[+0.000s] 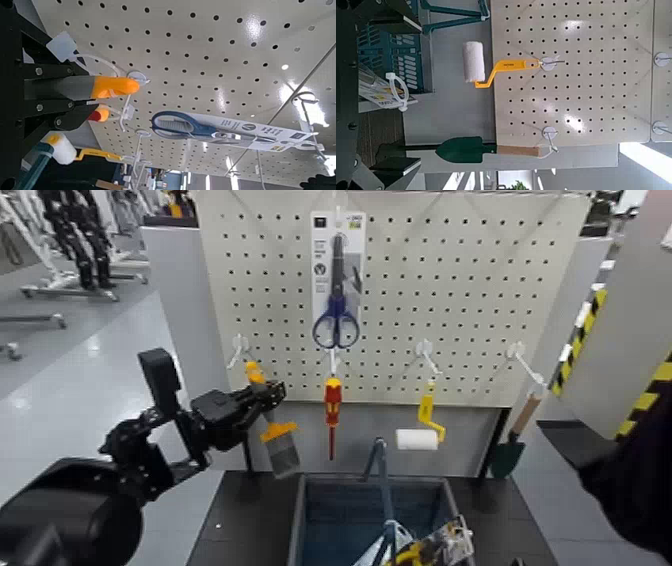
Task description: Put the yellow paint brush into the crate.
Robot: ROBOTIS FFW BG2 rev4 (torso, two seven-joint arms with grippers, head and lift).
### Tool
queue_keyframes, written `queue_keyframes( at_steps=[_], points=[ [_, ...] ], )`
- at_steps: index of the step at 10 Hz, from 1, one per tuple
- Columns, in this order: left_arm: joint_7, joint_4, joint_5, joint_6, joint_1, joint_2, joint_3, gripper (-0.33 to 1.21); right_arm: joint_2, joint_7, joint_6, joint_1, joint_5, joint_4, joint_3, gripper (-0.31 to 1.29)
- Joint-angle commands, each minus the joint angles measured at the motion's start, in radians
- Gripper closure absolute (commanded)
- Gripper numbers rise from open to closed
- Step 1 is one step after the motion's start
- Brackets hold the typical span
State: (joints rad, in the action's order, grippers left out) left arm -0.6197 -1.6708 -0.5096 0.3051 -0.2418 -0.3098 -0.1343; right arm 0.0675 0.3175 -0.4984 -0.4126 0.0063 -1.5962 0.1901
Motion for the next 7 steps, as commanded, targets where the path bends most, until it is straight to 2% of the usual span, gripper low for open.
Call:
queue_keyframes(
  at_steps=[1,4,7],
  points=[
    [0.021,0.000,-0.142,0.012,0.035,0.012,-0.039,1.15,0.000,0.000,-0.006,0.003,-0.003,0.005,0.003,0.13],
    [0.021,0.085,-0.207,-0.008,0.047,0.028,-0.096,1.15,0.000,0.000,-0.008,0.005,-0.005,0.007,0.003,0.13],
    [0.023,0.212,-0.242,-0.093,0.035,0.046,-0.183,1.15,0.000,0.000,-0.008,0.005,-0.006,0.007,0.005,0.13]
  ],
)
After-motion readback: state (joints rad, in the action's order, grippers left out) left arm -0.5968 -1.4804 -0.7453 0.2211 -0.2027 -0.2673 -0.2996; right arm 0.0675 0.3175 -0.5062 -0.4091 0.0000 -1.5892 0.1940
